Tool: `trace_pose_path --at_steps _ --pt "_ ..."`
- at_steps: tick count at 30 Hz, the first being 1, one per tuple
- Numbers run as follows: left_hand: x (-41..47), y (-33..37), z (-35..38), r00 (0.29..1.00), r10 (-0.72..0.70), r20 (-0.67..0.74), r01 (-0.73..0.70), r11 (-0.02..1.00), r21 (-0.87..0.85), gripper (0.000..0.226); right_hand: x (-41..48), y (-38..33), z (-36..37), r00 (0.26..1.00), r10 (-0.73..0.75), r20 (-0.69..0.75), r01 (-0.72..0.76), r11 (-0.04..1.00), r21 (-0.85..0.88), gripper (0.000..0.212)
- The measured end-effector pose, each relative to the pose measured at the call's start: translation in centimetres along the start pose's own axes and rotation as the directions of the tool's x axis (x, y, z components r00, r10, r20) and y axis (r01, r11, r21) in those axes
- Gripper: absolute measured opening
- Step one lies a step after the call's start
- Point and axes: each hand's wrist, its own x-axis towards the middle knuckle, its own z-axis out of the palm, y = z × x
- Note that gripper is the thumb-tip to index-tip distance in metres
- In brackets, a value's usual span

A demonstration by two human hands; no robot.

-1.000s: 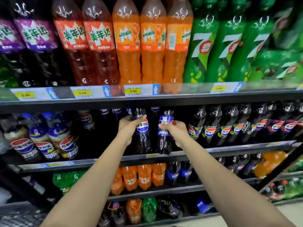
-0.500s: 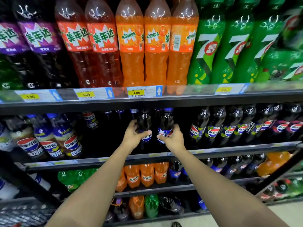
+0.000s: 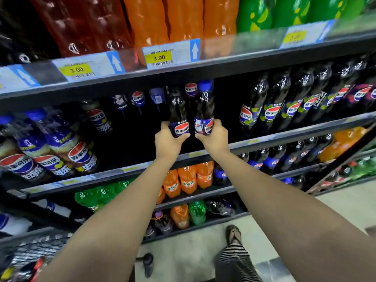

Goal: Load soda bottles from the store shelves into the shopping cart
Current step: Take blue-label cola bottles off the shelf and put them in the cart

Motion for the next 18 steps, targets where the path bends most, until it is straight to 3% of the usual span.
trace_pose_path --at_steps 11,18 --pt "5.5 0.1 5.8 0.983 0.147 -0.112 -0.140 0.988 0.070 0.065 7.6 2.5 1.3 0.982 -0.122 -0.148 0.107 0.989 -0.104 0.048" --pt "9.8 1.1 8.7 0.984 0.128 -0.127 -0.119 0.990 0.076 0.064 13.8 3.5 2.2 0.974 -0.167 -0.156 0.145 0.979 -0.142 0.051"
